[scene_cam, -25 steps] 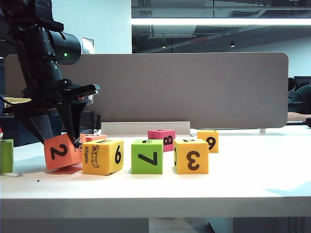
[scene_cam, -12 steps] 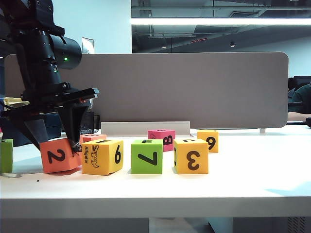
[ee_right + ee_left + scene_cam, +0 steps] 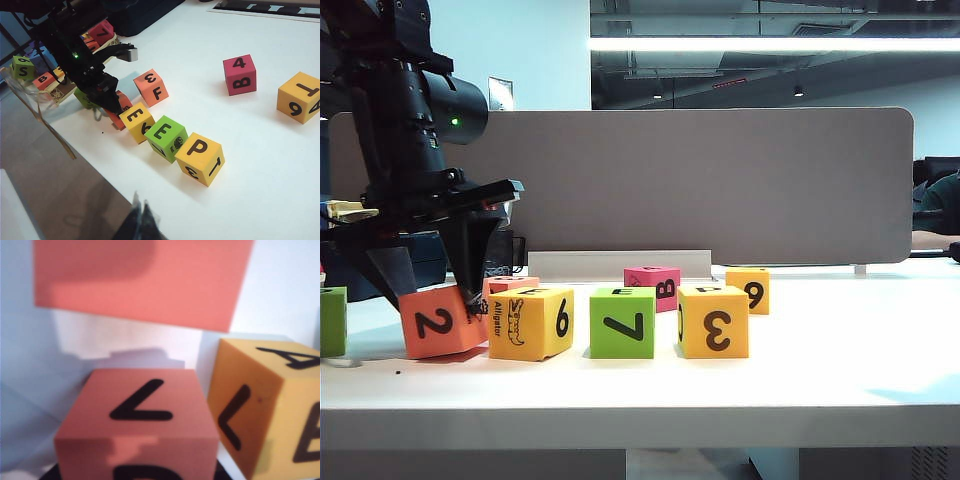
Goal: Select the appropriate blocks from the scattered letter blocks on the table and arrange them in a row to spell out "DEEP".
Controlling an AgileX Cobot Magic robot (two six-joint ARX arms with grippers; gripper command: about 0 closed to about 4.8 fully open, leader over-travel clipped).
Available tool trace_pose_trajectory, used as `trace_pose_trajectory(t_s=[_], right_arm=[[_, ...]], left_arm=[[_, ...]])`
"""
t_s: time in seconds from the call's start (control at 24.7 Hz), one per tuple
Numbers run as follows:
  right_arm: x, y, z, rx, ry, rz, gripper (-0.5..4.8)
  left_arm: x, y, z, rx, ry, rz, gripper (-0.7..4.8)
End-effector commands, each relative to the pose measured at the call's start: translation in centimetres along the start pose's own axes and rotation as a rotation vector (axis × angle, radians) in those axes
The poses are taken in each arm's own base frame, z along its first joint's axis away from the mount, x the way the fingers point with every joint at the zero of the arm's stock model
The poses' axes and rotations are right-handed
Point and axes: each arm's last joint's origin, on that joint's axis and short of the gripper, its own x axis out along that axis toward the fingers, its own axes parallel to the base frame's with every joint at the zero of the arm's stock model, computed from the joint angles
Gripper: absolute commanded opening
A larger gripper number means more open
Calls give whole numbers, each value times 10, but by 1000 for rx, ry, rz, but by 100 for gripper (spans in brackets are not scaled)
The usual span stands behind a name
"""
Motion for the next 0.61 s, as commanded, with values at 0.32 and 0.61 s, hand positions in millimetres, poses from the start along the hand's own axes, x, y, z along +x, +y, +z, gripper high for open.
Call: trace_pose_trajectory(t_s=[0.32,0.61], right_arm=[[-1,1,2,-9,-10,5,-1],[-1,1,2,-9,-10,4,-1]], left_arm=[[-3,2,4,4,-59,76,279],[-3,1,5,6,-61,43,282]])
